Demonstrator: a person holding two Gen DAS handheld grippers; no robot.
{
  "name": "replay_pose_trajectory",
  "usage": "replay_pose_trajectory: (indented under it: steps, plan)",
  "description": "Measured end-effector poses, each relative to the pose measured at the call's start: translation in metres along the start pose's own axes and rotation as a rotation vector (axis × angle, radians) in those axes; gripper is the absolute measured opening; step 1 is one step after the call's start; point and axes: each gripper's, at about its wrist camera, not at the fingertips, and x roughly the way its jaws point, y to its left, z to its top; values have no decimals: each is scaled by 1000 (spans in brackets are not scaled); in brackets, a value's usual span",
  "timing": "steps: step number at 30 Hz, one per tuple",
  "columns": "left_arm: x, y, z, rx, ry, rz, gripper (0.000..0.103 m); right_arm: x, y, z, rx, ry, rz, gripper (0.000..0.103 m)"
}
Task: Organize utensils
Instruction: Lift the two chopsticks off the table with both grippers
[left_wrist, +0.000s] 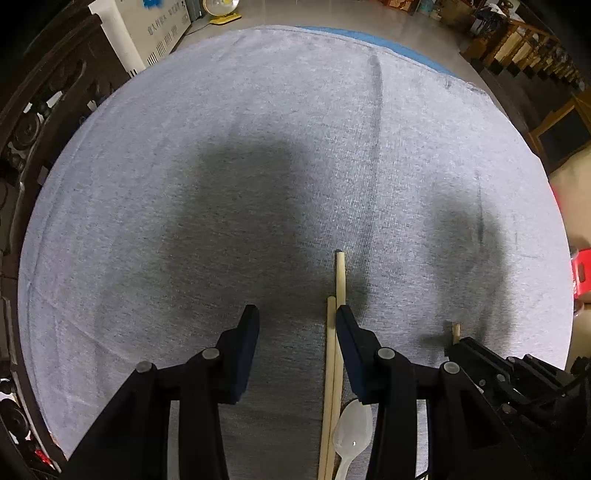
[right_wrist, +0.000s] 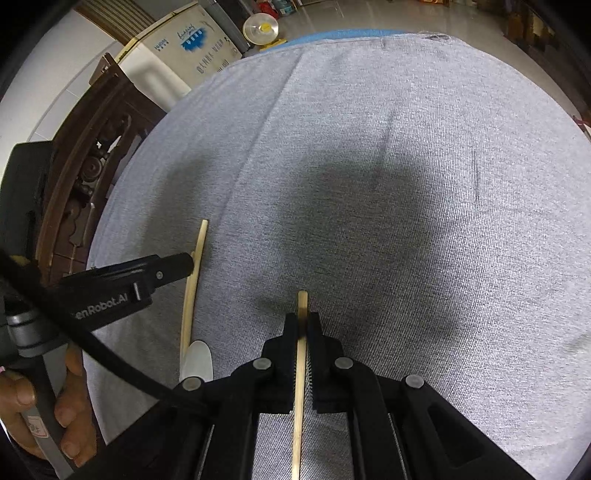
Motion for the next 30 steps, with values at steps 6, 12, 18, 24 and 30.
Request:
replay_pose_trajectory:
  steps: [6,12,18,24,30]
  plan:
    - [-4,-12,-4,11,-1,6,42,1,0,-1,2,-2,3,6]
    - [-6,-12,-5,6,6,5,42,2,-1,0,1,-1,5,6]
    - [-6,-17,-4,25,5,14,42,2,-2,0,3,-2,9,7]
    - [5,-31,1,29,13,46,31,2,-4,0,4,-2,15,7]
    - [-2,-30,4,16,37,19,7,2,-4,1,0,1,13,7]
